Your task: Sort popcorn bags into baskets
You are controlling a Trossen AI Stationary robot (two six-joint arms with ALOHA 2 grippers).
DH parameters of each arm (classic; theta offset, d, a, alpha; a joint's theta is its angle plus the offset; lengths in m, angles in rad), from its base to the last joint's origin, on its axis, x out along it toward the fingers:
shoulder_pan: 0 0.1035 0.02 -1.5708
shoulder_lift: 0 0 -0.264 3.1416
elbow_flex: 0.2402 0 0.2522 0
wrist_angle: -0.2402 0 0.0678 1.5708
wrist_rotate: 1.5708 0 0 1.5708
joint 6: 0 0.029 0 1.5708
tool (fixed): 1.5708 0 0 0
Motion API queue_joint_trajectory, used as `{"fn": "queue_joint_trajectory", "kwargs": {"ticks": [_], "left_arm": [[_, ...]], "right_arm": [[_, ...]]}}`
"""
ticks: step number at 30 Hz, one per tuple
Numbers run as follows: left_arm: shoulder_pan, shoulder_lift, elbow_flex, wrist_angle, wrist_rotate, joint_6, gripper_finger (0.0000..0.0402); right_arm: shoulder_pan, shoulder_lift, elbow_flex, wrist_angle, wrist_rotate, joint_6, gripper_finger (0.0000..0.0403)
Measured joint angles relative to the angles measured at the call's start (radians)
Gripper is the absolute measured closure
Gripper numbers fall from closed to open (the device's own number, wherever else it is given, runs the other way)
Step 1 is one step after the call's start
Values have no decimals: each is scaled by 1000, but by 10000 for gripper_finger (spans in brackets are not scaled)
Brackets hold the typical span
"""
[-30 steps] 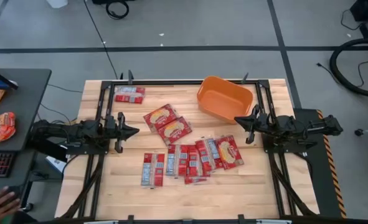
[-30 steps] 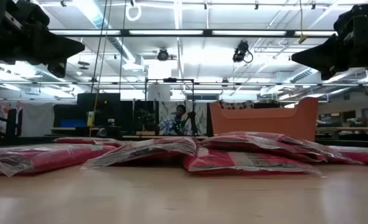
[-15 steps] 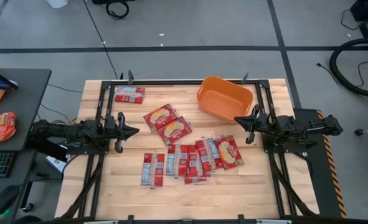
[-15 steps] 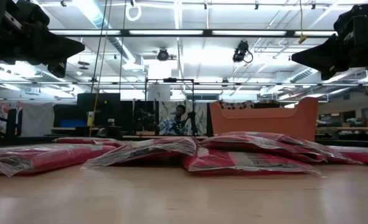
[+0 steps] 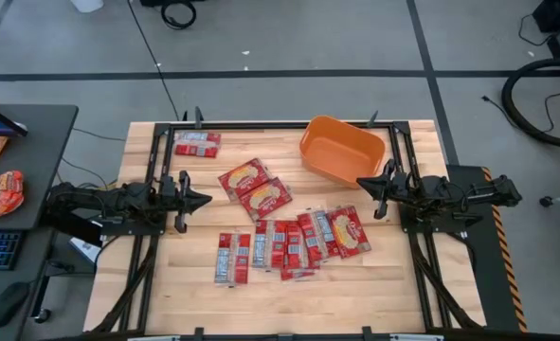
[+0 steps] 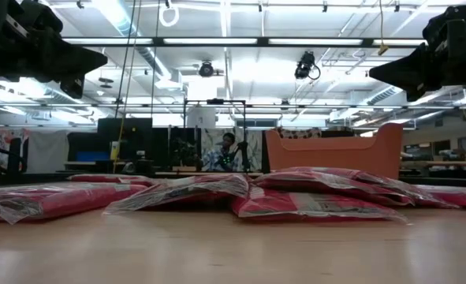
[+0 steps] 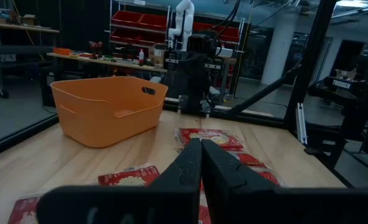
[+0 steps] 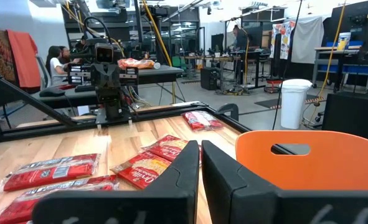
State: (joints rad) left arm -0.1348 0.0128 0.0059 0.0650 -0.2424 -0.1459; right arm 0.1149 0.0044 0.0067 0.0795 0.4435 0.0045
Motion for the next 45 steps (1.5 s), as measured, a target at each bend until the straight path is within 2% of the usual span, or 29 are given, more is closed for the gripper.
{"fn": "queue_joint_trajectory", "kwargs": {"ticks": [27, 33, 39, 45], "left_arm": [[0, 0, 0, 3, 0, -8, 388], [1, 0, 0, 181, 0, -53, 388], [0, 7, 2, 270, 73, -109, 388], [-1, 128, 85, 149, 176, -132, 388]], "right_arm": [[0, 0, 0, 0, 0, 0, 378], [0, 0, 0, 0, 0, 0, 378], [0, 0, 0, 0, 0, 0, 378], [0, 0, 0, 1, 0, 0, 378]]}}
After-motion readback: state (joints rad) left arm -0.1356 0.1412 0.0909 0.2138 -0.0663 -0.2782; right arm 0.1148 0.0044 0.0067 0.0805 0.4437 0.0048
